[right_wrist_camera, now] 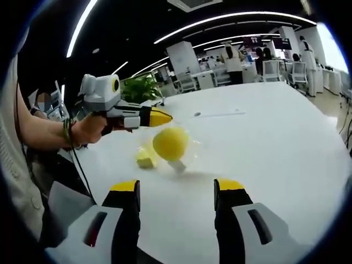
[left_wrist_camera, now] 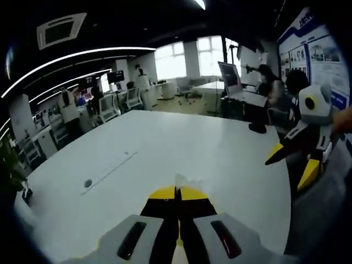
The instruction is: Compare the silicone blocks by pressing each to a similar depth, holding the contact briefly, and releasing to observe deformation and rebound differences across the visible hardness samples.
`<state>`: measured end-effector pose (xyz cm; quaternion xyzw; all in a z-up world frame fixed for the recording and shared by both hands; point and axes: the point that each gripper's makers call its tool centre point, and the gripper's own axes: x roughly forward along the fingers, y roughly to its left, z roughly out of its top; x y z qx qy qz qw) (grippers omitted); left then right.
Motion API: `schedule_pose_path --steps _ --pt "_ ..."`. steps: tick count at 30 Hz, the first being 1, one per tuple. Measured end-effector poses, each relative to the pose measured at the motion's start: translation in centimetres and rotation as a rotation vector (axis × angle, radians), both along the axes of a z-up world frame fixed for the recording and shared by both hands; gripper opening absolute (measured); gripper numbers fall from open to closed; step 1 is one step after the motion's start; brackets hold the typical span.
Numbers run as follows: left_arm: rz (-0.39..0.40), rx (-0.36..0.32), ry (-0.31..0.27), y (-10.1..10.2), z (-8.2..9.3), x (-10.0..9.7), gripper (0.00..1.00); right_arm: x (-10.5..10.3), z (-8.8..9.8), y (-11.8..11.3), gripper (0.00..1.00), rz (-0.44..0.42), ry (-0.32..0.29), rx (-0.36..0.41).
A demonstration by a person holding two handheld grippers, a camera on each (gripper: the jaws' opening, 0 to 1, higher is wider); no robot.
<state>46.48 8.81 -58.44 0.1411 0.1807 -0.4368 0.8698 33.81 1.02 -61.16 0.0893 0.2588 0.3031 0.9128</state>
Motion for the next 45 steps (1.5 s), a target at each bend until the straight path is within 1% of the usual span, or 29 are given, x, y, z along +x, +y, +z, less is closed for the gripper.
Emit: schedule_pose_path --steps 1,3,4,7,8,12,13,17,21,25,29,30,34,38,42,44,45 --pt "0.005 0.009 -0.02 0.2 0.3 0.1 0.0 -0.1 0.1 0.0 0.5 0.001 -0.002 -0.001" --pt "0.008 -0.014 -0.004 0.4 1.0 0.1 0.0 -0.2 0.5 0.1 0.5 0.003 -0.01 -0.002" --pt "0.009 -0.015 -0.018 0.5 1.4 0.2 0.0 -0.2 0.6 0.2 0.5 0.004 -0.012 -0.002" --pt "0.004 -0.029 -0.018 0.8 2.7 0.1 0.0 -0.2 1.0 0.3 0.5 0.006 -0.021 -0.006" --pt "0.003 -0.026 -0.029 1.0 3.2 0.1 0.0 -0.1 1.1 0.3 0.5 0.006 -0.02 -0.007" --pt "-0.002 -0.036 -0.035 1.4 4.6 -0.2 0.0 0.2 2.8 0.7 0.51 -0.006 -0.05 0.04" --pt "-0.006 -0.043 -0.042 1.6 5.2 -0.3 0.0 0.2 3.3 0.8 0.51 -0.009 -0.057 0.046" --pt "-0.005 -0.052 -0.073 2.2 7.4 -0.8 0.0 0.3 4.4 1.4 0.51 0.012 -0.087 0.033" --pt "-0.025 -0.06 -0.094 2.6 9.5 -1.7 0.0 0.1 5.2 2.2 0.52 0.044 -0.109 0.023" --pt "-0.032 -0.059 -0.115 3.3 10.9 -2.5 0.0 -0.1 5.7 2.6 0.54 0.067 -0.125 0.006" --pt "-0.026 -0.066 -0.123 3.7 11.6 -2.7 0.0 -0.3 6.2 3.0 0.55 0.088 -0.139 -0.013" --pt "-0.026 -0.066 -0.134 3.9 11.9 -2.8 0.0 -0.3 6.3 3.1 0.55 0.092 -0.143 -0.017" --pt "-0.02 -0.069 -0.142 4.3 12.3 -2.9 0.0 -0.1 6.9 3.2 0.58 0.11 -0.16 -0.032" --pt "-0.019 -0.071 -0.139 4.5 12.4 -3.0 0.0 0.2 7.6 3.3 0.62 0.144 -0.18 -0.056" --pt "-0.021 -0.071 -0.138 4.7 12.5 -3.1 0.0 1.0 8.2 3.0 0.64 0.191 -0.197 -0.106" --pt "-0.027 -0.075 -0.129 4.6 12.4 -3.2 0.0 1.4 8.6 3.0 0.64 0.21 -0.205 -0.116" --pt "-0.027 -0.07 -0.136 4.6 12.4 -3.2 0.0 1.7 8.8 3.0 0.65 0.227 -0.211 -0.125"
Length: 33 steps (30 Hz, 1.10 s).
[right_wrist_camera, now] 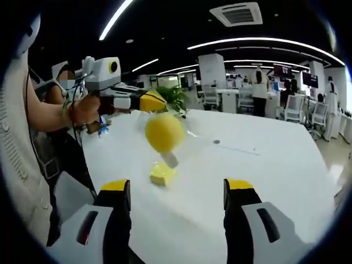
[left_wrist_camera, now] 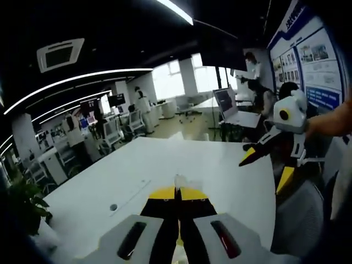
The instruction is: Compare the silicone blocks by pressing each to a similar depth, holding the contact briefly, and releasing to observe deformation and rebound differences across the visible hardness samples.
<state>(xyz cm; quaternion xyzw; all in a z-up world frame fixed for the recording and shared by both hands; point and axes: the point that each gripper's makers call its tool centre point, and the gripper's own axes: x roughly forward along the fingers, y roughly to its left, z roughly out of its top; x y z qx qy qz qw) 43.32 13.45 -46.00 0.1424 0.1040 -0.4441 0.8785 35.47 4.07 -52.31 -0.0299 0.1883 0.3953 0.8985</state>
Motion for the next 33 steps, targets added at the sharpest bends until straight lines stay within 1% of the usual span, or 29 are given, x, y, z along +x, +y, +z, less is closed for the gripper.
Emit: schedule_pose_path --steps 3,5,7,9,10,11,14,15,17,18,19,20,22,23,25,26,27,29,30,31,32,33 --pt "-0.009 0.003 0.007 0.0 0.0 -0.1 0.0 0.5 0.4 0.1 0.65 0.041 -0.009 -0.033" --pt "-0.011 0.0 0.017 0.1 -0.1 0.0 0.0 1.0 0.7 0.5 0.66 0.092 -0.014 -0.06" --pt "-0.013 0.002 0.017 0.0 -0.1 0.1 0.0 1.6 1.2 1.0 0.66 0.137 -0.014 -0.07" --pt "-0.018 0.005 0.019 0.0 -0.3 0.1 0.0 1.9 1.6 1.9 0.66 0.204 -0.005 -0.079" --pt "-0.018 0.005 0.019 0.0 -0.3 0.1 0.0 2.3 1.7 2.2 0.66 0.223 -0.012 -0.094" --pt "-0.019 0.005 0.026 0.0 -0.5 0.1 0.0 2.8 1.8 2.5 0.66 0.246 -0.024 -0.127" --pt "-0.02 0.004 0.032 0.1 -0.6 0.2 0.0 3.9 2.2 3.8 0.66 0.296 -0.041 -0.15" --pt "-0.019 0.006 0.029 0.1 -0.7 0.2 0.0 4.3 2.2 4.4 0.66 0.324 -0.047 -0.172" --pt "-0.022 0.005 0.034 0.1 -0.8 0.2 0.0 4.7 2.2 5.0 0.66 0.35 -0.06 -0.178" --pt "-0.023 0.004 0.034 0.1 -0.8 0.2 0.0 5.2 2.0 5.8 0.66 0.378 -0.047 -0.194" --pt "-0.026 0.005 0.035 0.1 -0.8 0.2 0.0 5.4 1.9 6.1 0.66 0.403 -0.05 -0.21" --pt "-0.026 0.006 0.035 0.1 -0.8 0.2 0.0 5.6 2.0 6.6 0.66 0.427 -0.065 -0.215" --pt "-0.032 0.008 0.037 0.1 -0.9 0.2 0.0 6.0 1.7 7.5 0.66 0.457 -0.047 -0.226" --pt "-0.029 0.017 0.024 0.1 -1.0 0.3 0.0 6.2 1.6 8.0 0.66 0.48 -0.055 -0.235" --pt "-0.038 0.021 0.026 0.0 -1.1 0.1 0.0 6.5 1.6 8.6 0.65 0.495 -0.06 -0.237" --pt "-0.037 0.02 0.016 0.1 -1.1 0.2 0.0 6.6 1.6 9.0 0.65 0.515 -0.066 -0.24" --pt "-0.039 0.015 0.031 0.1 -1.2 0.2 0.0 6.6 1.7 9.3 0.65 0.523 -0.068 -0.237" --pt "-0.035 0.022 0.021 0.2 -1.3 0.3 0.0 6.7 1.6 9.9 0.65 0.54 -0.063 -0.235" --pt "-0.044 0.016 0.035 0.1 -1.4 0.2 0.0 6.8 1.3 10.2 0.65 0.553 -0.062 -0.244" --pt "-0.044 0.013 0.034 0.1 -1.3 0.2 0.0 6.8 1.1 10.3 0.64 0.564 -0.059 -0.252" --pt "-0.042 0.012 0.014 0.2 -1.2 0.2 0.0 6.6 0.8 10.6 0.64 0.578 -0.045 -0.259" --pt "-0.058 0.009 0.026 0.1 -1.3 0.0 0.0 6.6 0.5 10.7 0.64 0.588 -0.044 -0.265"
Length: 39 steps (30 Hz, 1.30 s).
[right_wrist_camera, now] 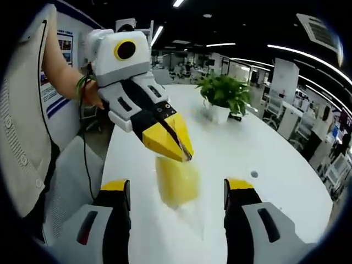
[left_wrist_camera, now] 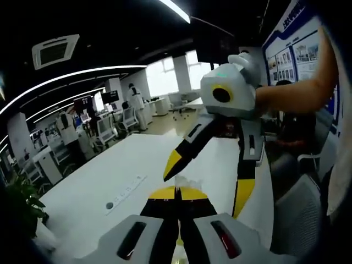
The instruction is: Compare the silicone blocks by pressing each to a similar depth, holding the contact briefly, and releasing to observe deformation and rebound differences across the visible hardness samples.
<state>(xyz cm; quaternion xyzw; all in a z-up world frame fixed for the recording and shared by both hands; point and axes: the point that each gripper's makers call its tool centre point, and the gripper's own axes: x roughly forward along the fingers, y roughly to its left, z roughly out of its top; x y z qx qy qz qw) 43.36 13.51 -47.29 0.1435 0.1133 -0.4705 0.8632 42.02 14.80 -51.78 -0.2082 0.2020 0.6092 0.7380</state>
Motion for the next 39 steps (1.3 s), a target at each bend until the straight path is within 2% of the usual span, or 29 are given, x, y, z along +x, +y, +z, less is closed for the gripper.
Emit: schedule_pose_path --steps 5,16,21,24,28,32,35,37,39 --pt "0.009 -0.001 0.012 0.1 -0.2 0.1 0.0 -0.1 -1.3 0.9 0.62 0.047 0.001 -0.04" --pt "0.005 0.006 0.012 -0.1 -0.3 0.3 0.0 0.6 -2.7 2.4 0.51 0.1 0.002 -0.078" --pt "0.001 0.016 0.014 -0.2 -0.7 0.7 0.0 1.1 -3.6 2.5 0.47 0.104 0.021 -0.104" --pt "0.005 0.015 0.025 -0.1 -1.0 0.9 0.0 1.4 -4.2 2.5 0.42 0.103 0.028 -0.122" --pt "0.005 0.02 0.026 0.0 -1.2 0.9 0.0 1.4 -4.5 2.7 0.41 0.109 0.031 -0.13" --pt "0.003 0.018 0.051 -0.1 -1.5 0.8 0.0 1.4 -5.2 2.8 0.36 0.121 0.026 -0.153" --pt "-0.001 0.019 0.05 -0.1 -1.5 0.6 0.0 1.3 -5.3 2.9 0.34 0.116 0.043 -0.148" --pt "-0.006 0.022 0.048 -0.2 -1.6 0.5 0.0 1.3 -5.3 2.9 0.32 0.12 0.03 -0.152" --pt "-0.008 0.023 0.049 -0.3 -1.7 0.5 0.0 1.4 -5.4 2.9 0.3 0.103 0.051 -0.141"
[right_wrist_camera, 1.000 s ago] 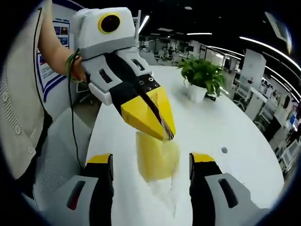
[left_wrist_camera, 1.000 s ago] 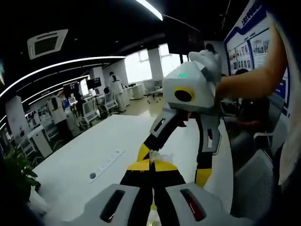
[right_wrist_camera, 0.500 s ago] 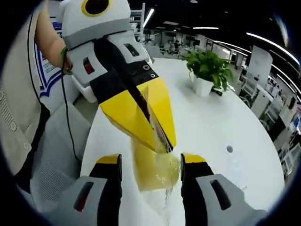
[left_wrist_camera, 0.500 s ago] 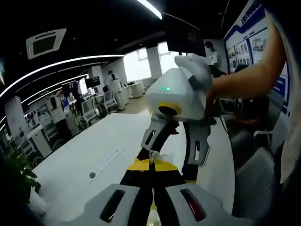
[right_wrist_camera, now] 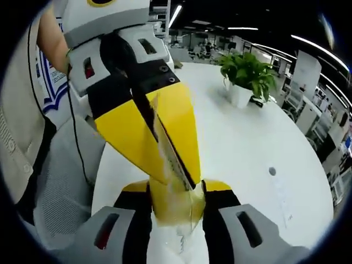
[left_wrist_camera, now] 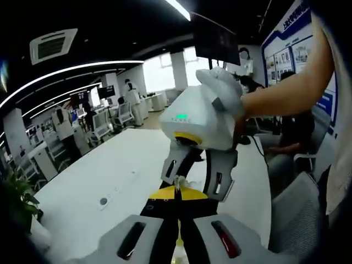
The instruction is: Compare the silicone blocks by pressing each to a similar depth, holding the contact briefly, and releasing to observe deformation and rebound differences across the visible hardness samples.
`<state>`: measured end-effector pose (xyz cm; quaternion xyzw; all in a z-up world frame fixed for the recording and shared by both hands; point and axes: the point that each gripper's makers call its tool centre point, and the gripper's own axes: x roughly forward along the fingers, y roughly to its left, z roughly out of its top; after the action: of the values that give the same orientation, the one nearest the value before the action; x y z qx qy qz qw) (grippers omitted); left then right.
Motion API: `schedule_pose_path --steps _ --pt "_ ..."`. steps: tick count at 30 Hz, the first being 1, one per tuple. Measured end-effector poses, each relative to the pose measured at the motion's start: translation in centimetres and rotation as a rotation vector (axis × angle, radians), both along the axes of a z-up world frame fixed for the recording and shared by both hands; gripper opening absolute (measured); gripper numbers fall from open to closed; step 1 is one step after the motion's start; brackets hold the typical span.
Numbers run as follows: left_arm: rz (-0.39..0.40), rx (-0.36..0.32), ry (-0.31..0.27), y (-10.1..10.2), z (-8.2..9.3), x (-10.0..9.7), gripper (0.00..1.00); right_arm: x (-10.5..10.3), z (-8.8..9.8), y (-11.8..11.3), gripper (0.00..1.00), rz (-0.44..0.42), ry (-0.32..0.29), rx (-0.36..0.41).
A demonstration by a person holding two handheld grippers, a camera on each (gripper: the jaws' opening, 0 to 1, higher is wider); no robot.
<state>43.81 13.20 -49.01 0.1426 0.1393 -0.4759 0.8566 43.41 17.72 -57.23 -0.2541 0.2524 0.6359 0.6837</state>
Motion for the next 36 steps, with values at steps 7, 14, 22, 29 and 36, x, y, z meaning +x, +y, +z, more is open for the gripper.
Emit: schedule_pose_path --steps 7,14,22,29,36 --pt "-0.005 0.005 0.007 0.0 -0.2 -0.2 0.0 -0.4 -0.2 -0.2 0.22 -0.037 0.048 -0.014" --pt "-0.018 -0.004 -0.001 -0.2 0.2 -0.7 0.0 -0.7 0.1 -0.4 0.15 -0.04 0.049 -0.022" --pt "-0.027 0.002 -0.003 -0.4 0.3 -1.0 0.0 -1.0 -0.2 -1.0 0.12 -0.058 0.066 -0.068" --pt "-0.033 0.005 -0.006 -0.6 0.3 -1.2 0.0 -1.2 -0.2 -1.3 0.11 -0.05 0.065 -0.079" --pt "-0.032 0.0 -0.003 -0.7 0.3 -1.4 0.0 -1.5 -0.2 -1.4 0.1 -0.035 0.066 -0.092"
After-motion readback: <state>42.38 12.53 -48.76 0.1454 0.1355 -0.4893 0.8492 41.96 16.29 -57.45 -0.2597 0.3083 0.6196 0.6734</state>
